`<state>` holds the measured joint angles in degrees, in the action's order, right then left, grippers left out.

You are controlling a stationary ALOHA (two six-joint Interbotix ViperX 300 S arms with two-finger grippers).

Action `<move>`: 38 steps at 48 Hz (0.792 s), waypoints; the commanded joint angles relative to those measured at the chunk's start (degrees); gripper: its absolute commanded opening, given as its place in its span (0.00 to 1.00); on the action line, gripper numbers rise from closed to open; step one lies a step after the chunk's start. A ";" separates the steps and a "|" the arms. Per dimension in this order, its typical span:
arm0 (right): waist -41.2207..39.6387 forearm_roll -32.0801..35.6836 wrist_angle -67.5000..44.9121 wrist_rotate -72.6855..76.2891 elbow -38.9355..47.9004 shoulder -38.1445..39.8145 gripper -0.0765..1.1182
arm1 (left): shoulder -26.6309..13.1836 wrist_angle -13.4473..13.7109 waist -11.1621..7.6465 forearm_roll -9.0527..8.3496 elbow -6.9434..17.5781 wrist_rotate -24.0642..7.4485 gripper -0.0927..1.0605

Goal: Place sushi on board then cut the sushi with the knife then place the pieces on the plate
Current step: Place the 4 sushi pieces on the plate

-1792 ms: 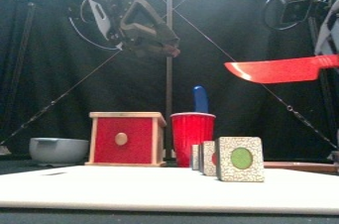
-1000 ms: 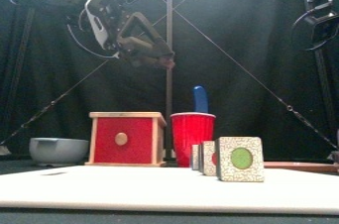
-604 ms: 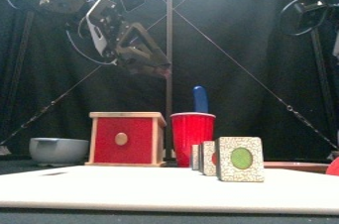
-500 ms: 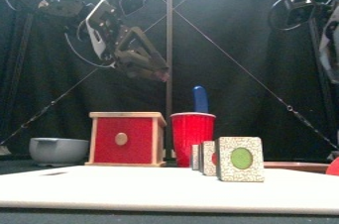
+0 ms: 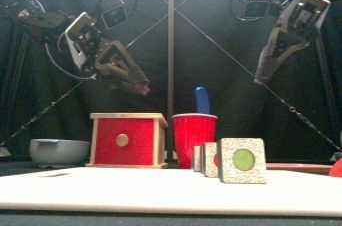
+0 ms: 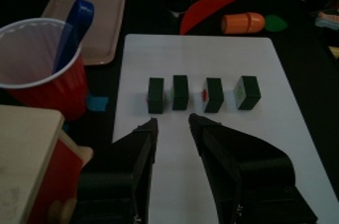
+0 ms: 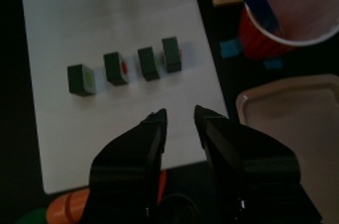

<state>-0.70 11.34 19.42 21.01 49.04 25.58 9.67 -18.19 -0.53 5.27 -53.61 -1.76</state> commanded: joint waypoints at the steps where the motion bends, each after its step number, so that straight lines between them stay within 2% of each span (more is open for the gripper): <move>1: -0.53 -0.26 -3.78 0.18 -1.85 -2.72 0.73 | 0.70 -0.53 0.26 0.18 -0.09 -0.09 0.71; 10: -0.62 0.00 -10.02 0.18 -4.39 -10.90 0.76 | 0.18 -0.53 0.70 0.18 -1.58 -0.18 0.71; 25: -1.32 1.41 -9.84 -0.26 -10.63 -21.01 0.76 | 0.18 -0.26 0.88 0.18 -2.90 -0.18 0.71; 38: -2.20 1.76 -8.00 0.09 -13.71 -25.93 0.76 | 0.18 -0.35 0.88 0.18 -3.69 -0.18 0.71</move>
<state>-2.64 13.01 11.25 21.18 37.09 -0.70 9.58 -18.19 0.18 5.36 -57.74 -1.93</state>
